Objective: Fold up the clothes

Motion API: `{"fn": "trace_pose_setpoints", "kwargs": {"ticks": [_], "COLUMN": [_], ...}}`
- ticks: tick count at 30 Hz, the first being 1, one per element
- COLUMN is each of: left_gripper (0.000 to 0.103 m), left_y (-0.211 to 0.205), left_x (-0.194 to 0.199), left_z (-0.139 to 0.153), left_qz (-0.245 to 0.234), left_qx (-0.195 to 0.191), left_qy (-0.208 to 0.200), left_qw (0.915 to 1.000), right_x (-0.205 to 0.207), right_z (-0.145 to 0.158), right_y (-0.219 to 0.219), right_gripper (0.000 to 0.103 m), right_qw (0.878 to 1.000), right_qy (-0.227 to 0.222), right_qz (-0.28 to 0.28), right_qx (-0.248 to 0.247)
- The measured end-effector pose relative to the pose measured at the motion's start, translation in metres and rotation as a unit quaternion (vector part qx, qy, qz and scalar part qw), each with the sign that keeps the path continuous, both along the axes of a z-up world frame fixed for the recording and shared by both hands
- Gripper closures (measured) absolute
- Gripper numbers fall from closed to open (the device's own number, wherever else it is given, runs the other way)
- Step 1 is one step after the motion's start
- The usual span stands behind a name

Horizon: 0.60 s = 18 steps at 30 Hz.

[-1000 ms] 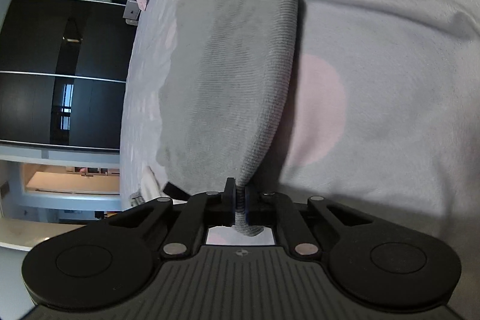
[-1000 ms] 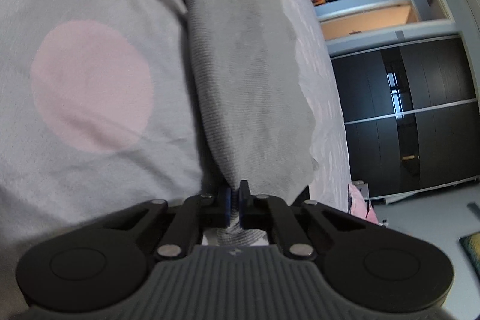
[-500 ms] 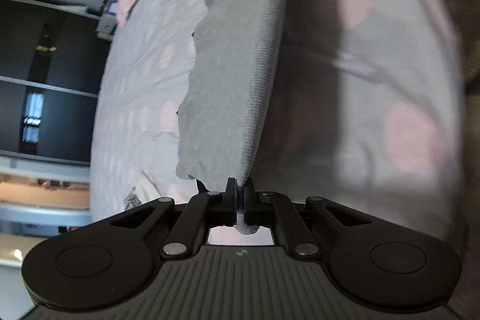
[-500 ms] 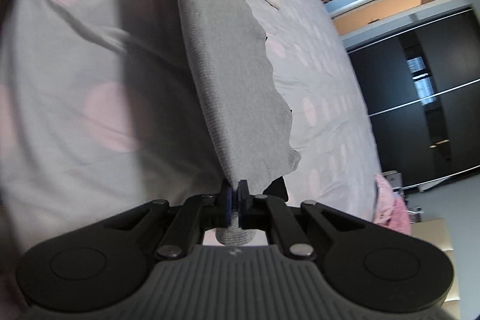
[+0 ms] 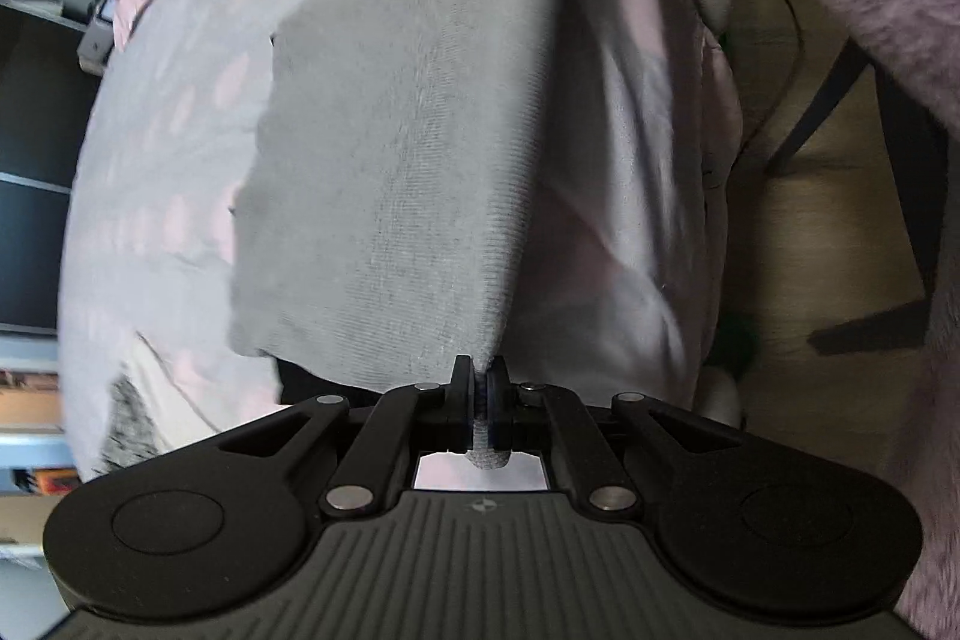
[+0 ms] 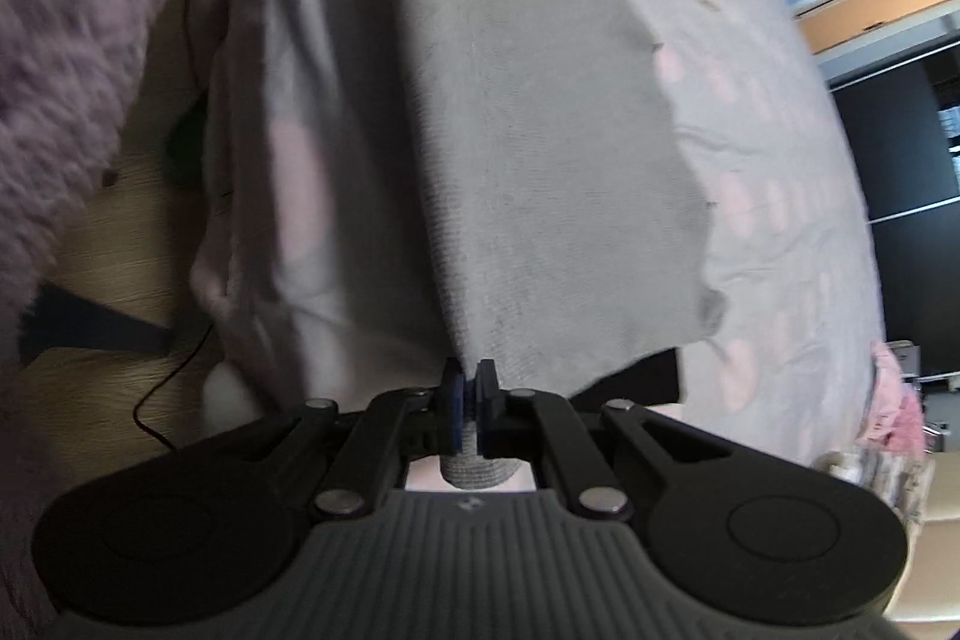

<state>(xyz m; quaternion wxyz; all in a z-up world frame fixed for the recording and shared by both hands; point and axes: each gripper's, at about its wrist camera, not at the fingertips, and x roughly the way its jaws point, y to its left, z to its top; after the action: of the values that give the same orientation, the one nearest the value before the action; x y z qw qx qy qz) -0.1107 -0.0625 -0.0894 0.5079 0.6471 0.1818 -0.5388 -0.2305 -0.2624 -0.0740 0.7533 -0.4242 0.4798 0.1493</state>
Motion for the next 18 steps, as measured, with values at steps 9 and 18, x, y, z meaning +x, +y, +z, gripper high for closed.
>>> {"fn": "trace_pose_setpoints", "kwargs": {"ticks": [9, 18], "left_gripper": [0.086, 0.075], "left_y": [-0.002, -0.008], "left_x": [0.010, 0.051], "left_z": [-0.004, 0.052], "left_qz": [0.056, 0.164], "left_qx": [0.021, -0.101], "left_qy": [0.064, 0.147], "left_qw": [0.9961, 0.9701], "right_x": [-0.014, -0.003], "right_z": [-0.019, 0.036], "right_y": [0.005, -0.025], "right_gripper": [0.076, 0.063], "right_qw": [0.999, 0.988], "right_qy": [0.031, -0.023], "right_qz": [0.009, -0.091], "right_qx": [0.009, 0.127]}}
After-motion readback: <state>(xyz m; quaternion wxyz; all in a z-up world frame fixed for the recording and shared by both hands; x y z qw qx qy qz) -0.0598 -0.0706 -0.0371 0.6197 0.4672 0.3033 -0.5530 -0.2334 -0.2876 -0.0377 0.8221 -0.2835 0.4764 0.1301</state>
